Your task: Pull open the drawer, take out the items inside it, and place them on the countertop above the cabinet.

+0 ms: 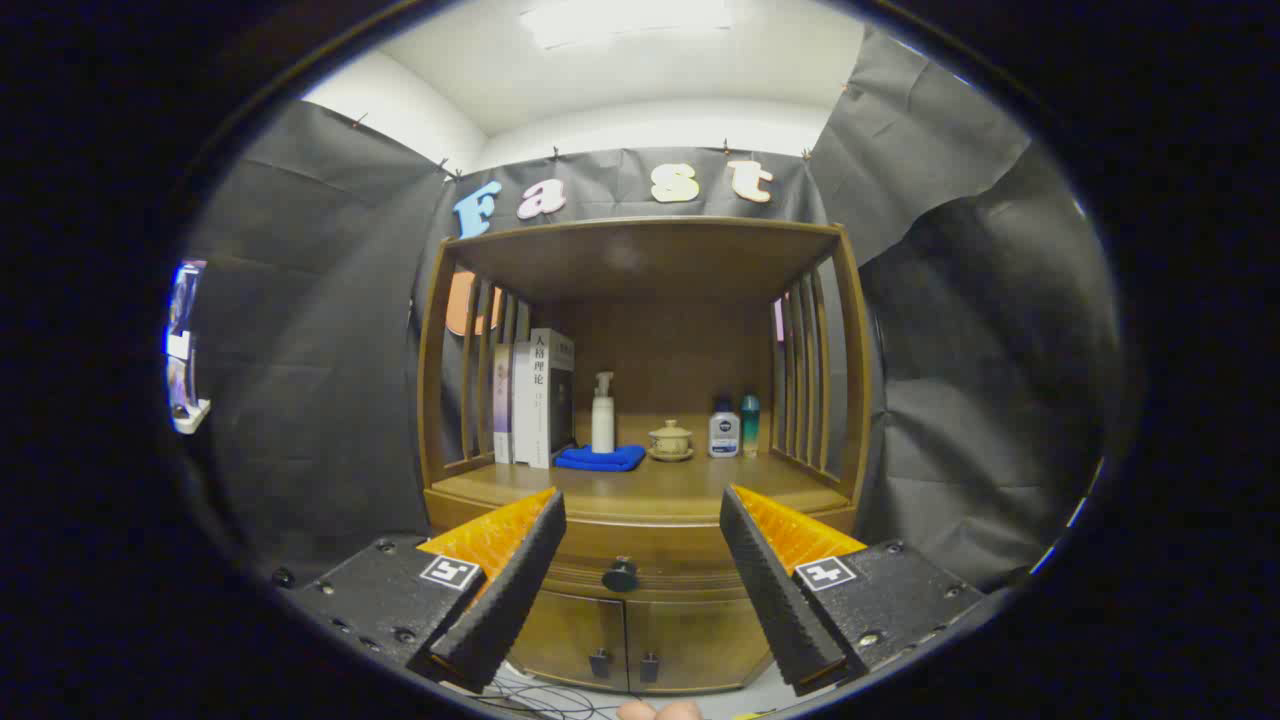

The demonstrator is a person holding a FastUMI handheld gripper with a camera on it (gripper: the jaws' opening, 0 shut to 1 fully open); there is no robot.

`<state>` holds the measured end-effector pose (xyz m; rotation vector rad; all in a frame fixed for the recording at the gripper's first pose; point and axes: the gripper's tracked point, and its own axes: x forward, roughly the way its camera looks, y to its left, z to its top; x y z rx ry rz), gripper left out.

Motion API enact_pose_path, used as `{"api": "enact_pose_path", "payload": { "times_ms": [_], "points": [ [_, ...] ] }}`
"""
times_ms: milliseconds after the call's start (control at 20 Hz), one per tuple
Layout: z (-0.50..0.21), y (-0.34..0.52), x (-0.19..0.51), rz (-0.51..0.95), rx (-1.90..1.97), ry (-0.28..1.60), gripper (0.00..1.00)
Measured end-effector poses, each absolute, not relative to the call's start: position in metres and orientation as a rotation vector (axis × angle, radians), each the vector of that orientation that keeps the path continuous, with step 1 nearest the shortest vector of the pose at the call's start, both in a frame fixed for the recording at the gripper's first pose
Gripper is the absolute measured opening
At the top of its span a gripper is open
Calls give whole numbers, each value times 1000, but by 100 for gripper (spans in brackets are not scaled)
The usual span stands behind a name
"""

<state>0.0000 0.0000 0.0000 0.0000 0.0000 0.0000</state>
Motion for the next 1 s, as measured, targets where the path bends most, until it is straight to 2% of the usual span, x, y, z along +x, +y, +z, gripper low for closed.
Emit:
{"api": "enact_pose_path", "payload": {
  "times_ms": [700, 1000],
  "points": [
    [-2, -2, 0, 5, -19, 6, 100],
    [9, 2, -1, 20, -44, -46, 100]
  ]
}}
